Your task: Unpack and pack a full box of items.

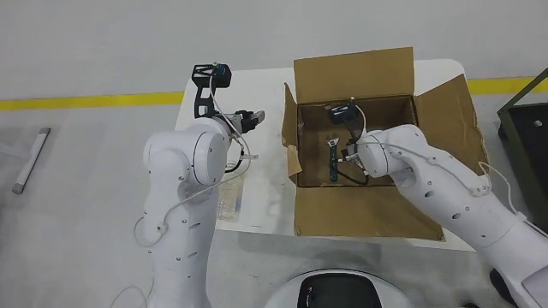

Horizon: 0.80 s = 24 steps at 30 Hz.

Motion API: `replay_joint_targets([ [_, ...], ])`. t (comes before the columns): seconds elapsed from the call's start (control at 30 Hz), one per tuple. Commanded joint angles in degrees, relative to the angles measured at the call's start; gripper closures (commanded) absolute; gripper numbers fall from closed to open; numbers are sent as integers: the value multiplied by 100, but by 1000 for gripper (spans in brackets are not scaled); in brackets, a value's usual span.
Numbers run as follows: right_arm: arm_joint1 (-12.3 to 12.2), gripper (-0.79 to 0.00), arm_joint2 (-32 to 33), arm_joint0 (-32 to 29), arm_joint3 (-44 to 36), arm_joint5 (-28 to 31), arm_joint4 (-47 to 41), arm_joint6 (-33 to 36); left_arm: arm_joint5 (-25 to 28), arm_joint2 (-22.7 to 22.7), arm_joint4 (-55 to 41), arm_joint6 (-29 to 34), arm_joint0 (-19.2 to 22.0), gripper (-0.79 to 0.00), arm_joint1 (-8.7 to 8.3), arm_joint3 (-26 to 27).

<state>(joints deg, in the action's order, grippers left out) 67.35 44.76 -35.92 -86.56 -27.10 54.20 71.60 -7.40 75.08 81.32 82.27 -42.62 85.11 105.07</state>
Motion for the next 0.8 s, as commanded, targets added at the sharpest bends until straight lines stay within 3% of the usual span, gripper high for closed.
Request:
replay_joint_targets([
  [0.0,85,-231,-151,114,242,1,-2,-63,0,0,0,0,0,-785,0,0],
  [0.1,217,-262,-324,264,628,14,-109,-188,0,0,0,0,0,-785,0,0],
  [0.13,264,-317,-373,317,772,56,-192,-213,0,0,0,0,0,-785,0,0],
  [0.3,497,-357,-618,590,1413,215,-446,-396,0,0,0,0,0,-785,0,0],
  [0.77,1083,-314,-1093,1071,2621,430,-874,-740,-131,394,454,-588,-174,-785,-72,-245],
])
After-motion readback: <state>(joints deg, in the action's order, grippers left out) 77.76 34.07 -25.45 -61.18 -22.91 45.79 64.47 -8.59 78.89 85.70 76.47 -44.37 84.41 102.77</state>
